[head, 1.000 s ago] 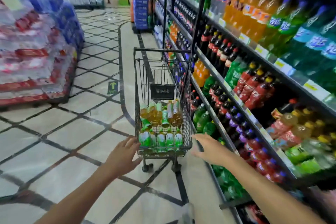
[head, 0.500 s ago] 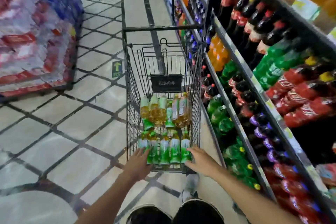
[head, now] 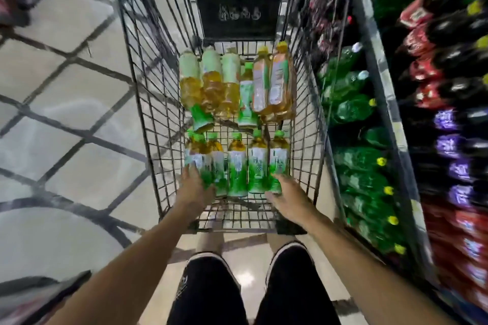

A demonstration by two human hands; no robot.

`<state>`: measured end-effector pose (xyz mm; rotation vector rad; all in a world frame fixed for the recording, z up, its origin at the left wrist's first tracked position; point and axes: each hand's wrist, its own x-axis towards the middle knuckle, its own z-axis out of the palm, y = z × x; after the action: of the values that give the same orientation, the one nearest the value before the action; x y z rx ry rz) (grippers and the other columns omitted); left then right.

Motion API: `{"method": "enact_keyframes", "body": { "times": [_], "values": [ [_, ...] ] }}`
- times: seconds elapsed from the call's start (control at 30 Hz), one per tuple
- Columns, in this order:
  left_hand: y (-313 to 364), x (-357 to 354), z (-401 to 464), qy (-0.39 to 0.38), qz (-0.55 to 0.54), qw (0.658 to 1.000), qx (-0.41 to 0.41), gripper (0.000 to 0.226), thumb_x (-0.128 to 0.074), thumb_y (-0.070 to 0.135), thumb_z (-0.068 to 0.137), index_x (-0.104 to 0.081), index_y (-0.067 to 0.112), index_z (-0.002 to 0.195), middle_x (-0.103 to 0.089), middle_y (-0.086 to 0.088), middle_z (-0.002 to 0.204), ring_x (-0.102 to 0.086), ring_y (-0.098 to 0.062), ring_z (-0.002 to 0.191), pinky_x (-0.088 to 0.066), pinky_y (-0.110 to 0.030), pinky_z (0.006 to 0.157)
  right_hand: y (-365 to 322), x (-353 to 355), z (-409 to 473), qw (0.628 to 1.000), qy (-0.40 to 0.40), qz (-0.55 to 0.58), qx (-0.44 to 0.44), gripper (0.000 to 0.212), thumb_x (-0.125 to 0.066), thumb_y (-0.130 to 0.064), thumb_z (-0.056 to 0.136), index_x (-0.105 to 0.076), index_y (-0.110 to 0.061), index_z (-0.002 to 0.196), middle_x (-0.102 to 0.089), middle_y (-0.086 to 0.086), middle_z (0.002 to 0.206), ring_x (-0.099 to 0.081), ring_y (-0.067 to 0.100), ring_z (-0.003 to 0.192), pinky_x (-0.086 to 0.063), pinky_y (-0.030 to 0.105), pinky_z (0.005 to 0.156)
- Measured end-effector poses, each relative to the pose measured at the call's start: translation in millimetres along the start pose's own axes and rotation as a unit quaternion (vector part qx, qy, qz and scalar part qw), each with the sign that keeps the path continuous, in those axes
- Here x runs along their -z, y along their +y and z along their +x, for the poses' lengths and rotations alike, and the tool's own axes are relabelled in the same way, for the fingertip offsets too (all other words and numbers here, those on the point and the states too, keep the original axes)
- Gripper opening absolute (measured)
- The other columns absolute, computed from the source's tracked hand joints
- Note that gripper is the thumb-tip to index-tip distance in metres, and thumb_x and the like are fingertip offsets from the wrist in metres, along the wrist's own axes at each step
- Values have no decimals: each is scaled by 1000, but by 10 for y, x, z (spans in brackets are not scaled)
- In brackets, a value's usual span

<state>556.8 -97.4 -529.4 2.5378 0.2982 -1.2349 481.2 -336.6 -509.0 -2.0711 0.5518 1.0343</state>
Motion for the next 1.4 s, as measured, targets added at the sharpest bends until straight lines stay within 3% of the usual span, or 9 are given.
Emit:
{"method": "enact_keyframes", "body": {
  "times": [0.2, 0.33, 0.4, 0.53, 0.63, 0.8, 0.93, 1.23, 1.4],
  "values": [
    [-175, -327, 457, 41, -71, 995, 63, 62, -73, 28, 92, -40, 2, 137, -47, -20, 134, -55, -39, 120, -47, -50, 99, 108, -507, 474, 1000, -7, 20, -11, 65, -68, -36, 93, -41, -25, 150, -50, 5, 149, -60, 22, 124, -52, 43, 102],
    [-291, -467, 636, 67, -100, 989, 80, 60, -81, 32, 83, -48, 9, 127, -59, -17, 123, -60, -37, 112, -53, -52, 94, 201, -660, 666, 1000, 0, 18, -6, 62, -64, -38, 95, -37, -29, 151, -42, -1, 155, -44, 22, 140, -40, 50, 113],
    [-338, -474, 702, 73, -135, 985, 83, 57, -86, 32, 77, -50, 16, 118, -64, -10, 113, -65, -31, 102, -59, -51, 86, 219, -674, 715, 999, 11, 33, -12, 64, -65, -37, 96, -36, -28, 152, -39, -1, 157, -41, 21, 142, -38, 41, 114],
    [-245, -338, 632, 51, -208, 973, 91, 47, -85, 15, 80, -50, 16, 111, -64, 4, 97, -60, -10, 76, -48, -15, 59, 196, -571, 783, 991, 85, 95, -38, 67, -67, -27, 95, -35, -24, 154, -39, -1, 157, -40, 19, 142, -34, 26, 109],
    [-152, -298, 538, 39, -235, 969, 64, 48, -86, 21, 79, -51, 21, 113, -64, 5, 98, -65, -19, 87, -52, -23, 68, 233, -494, 864, 977, 158, 127, -63, 74, -69, -29, 93, -30, -22, 155, -35, 1, 159, -37, 21, 145, -39, 42, 116],
    [54, -315, 429, -11, -235, 972, 23, 74, -87, 27, 76, -48, 17, 137, -66, 0, 114, -65, -24, 108, -58, -46, 94, 248, -520, 1015, 953, 183, 195, -141, 83, -74, -22, 88, -24, -14, 154, -49, 8, 145, -55, 27, 129, -51, 40, 102],
    [147, -443, 417, -19, -238, 971, -1, 85, -86, 29, 79, -41, 14, 149, -60, -3, 134, -53, -18, 122, -49, -41, 106, 240, -708, 1171, 952, 187, 170, -171, 98, -73, -27, 88, -9, -8, 160, -29, 15, 160, -31, 32, 148, -37, 51, 117],
    [128, -512, 365, -21, -237, 971, -10, 83, -86, 30, 78, -41, 16, 147, -62, 2, 125, -57, -16, 119, -46, -27, 94, 274, -951, 1097, 962, 234, 84, -108, 81, -62, -30, 97, -15, -13, 160, -15, 13, 165, -19, 31, 151, -32, 49, 120],
    [104, -457, 390, -19, -232, 972, -15, 84, -89, 35, 75, -43, 18, 144, -65, -2, 129, -61, -23, 121, -53, -43, 102, 298, -898, 1233, 944, 271, 132, -131, 48, -61, -12, 94, -39, -8, 137, -47, 13, 137, -54, 29, 124, -55, 43, 98]
  ]
}}
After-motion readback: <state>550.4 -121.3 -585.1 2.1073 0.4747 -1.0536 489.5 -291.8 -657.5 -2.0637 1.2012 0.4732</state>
